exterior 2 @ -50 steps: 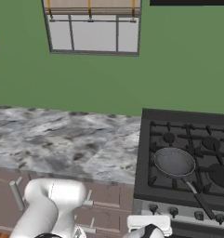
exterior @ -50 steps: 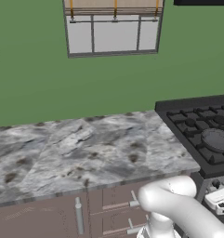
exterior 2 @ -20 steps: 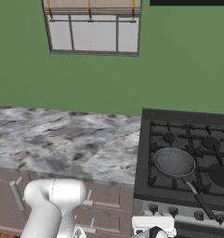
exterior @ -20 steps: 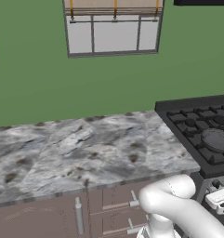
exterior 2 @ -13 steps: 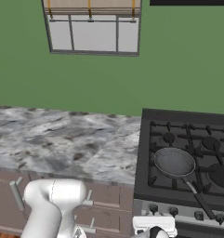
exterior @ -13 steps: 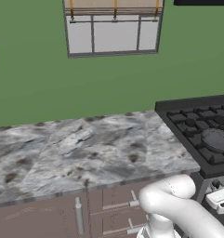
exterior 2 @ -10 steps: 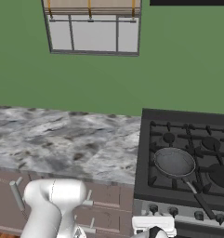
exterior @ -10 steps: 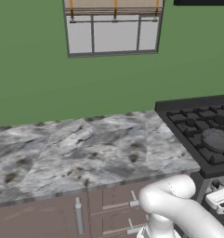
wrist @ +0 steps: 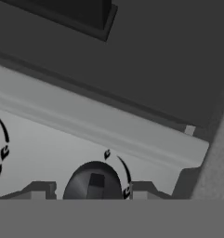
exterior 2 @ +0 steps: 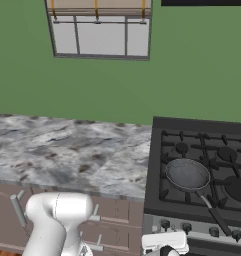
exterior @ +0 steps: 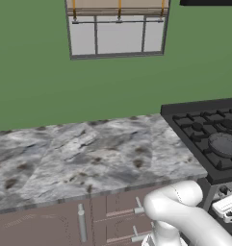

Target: Pick the pan from the cabinet and place it on the stove. Then turn on the stove burner for the pan.

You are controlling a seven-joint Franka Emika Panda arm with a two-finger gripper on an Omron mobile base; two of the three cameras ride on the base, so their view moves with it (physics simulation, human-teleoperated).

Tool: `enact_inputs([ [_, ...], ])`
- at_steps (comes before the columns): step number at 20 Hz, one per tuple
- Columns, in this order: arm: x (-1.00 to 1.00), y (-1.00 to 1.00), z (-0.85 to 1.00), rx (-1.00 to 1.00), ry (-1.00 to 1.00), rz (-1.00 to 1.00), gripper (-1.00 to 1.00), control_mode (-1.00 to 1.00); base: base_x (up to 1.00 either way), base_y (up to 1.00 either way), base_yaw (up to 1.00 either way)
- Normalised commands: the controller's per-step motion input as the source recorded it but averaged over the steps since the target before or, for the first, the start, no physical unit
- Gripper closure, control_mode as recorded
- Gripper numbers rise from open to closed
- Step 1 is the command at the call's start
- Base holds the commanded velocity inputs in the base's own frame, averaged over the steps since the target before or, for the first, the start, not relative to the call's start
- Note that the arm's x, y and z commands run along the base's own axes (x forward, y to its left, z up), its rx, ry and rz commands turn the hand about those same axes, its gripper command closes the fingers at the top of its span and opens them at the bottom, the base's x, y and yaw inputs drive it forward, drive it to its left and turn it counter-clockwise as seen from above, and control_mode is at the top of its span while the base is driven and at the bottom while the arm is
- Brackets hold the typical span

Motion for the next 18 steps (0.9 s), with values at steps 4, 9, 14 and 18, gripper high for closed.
enact_inputs([
  [4,0.0,0.0,0.14,-0.32,-0.12,0.05,1.0,-1.0,0.0,0.0,0.0],
  [9,-0.01,0.0,0.19,-0.29,-0.14,0.05,1.0,-1.0,0.0,0.0,0.0],
  [14,-0.08,0.0,0.17,-0.29,-0.13,0.05,1.0,-1.0,0.0,0.0,0.0],
  [18,-0.09,0.0,0.05,-0.27,-0.1,0.03,1.0,-1.0,0.0,0.0,0.0],
])
